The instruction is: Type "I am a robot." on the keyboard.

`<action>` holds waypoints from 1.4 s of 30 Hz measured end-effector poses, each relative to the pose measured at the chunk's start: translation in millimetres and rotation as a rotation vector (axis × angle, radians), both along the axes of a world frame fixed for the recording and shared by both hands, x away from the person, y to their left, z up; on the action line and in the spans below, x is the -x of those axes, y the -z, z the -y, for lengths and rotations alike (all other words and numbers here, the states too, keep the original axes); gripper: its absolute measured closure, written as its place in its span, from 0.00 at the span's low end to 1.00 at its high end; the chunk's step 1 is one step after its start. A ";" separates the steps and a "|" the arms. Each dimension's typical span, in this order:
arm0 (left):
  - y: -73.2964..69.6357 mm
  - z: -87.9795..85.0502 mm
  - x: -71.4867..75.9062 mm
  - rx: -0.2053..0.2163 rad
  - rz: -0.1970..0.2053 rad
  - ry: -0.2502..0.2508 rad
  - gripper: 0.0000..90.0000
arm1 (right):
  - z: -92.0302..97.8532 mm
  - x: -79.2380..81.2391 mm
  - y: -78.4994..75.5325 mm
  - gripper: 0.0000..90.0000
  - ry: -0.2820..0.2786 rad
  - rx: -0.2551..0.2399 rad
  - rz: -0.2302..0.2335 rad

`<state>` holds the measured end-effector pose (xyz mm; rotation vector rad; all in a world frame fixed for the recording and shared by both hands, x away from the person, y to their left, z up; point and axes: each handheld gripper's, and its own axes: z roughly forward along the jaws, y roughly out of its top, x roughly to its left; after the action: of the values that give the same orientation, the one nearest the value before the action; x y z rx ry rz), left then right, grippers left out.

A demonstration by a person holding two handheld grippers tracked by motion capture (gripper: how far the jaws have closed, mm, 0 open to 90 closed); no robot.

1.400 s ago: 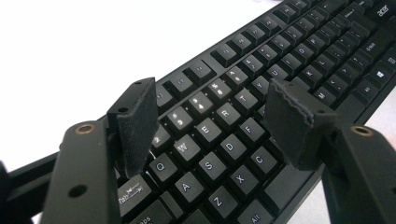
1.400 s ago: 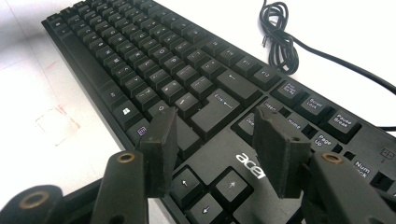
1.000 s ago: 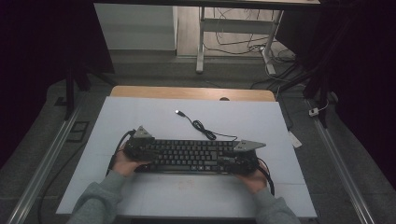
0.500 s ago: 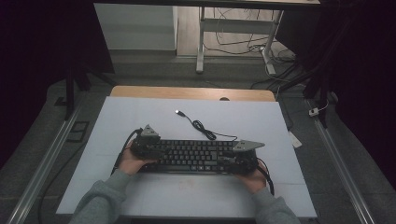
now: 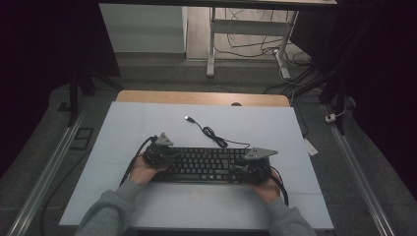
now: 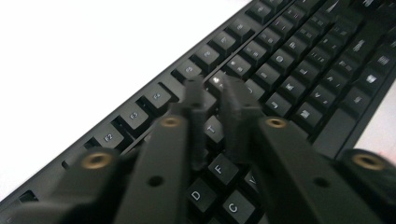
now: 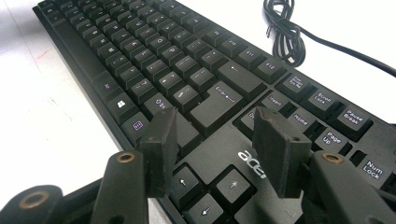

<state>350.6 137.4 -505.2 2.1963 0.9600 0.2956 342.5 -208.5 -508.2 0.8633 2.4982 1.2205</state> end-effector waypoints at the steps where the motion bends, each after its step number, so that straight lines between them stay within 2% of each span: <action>1: 0.8 0.5 -0.4 -0.003 -0.005 0.001 0.95 | -0.1 -0.2 0.2 0.56 -0.003 -0.004 -0.002; 3: 2.4 1.5 -1.0 -0.009 -0.012 0.006 0.98 | -0.2 -0.2 0.4 0.56 -0.003 -0.005 -0.002; 9: 6.9 5.9 -2.6 -0.034 -0.021 0.013 0.99 | -0.4 -0.3 0.8 0.56 -0.004 -0.002 -0.002; 23: 9.7 8.0 -3.4 -0.036 -0.024 0.012 0.99 | 0.0 -0.6 0.8 0.56 -0.002 0.006 -0.002; 26: 12.1 8.9 -4.0 -0.049 -0.029 0.017 0.99 | -0.1 -0.6 0.9 0.56 -0.003 0.004 -0.003; 30: 11.2 8.1 -4.0 -0.042 -0.028 0.015 0.99 | -0.3 -0.4 0.8 0.56 -0.004 0.002 -0.001; 39: -4.5 -6.1 2.0 0.034 0.018 -0.016 0.98 | 1.4 -0.6 -0.6 0.56 0.002 0.001 0.007; 42: -7.7 -12.9 2.9 0.059 0.017 -0.030 0.92 | 1.8 -0.5 -1.1 0.56 0.005 0.001 0.010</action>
<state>347.7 150.3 -497.5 2.1240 0.9805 0.2962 343.0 -210.3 -507.1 0.8606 2.4870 1.2195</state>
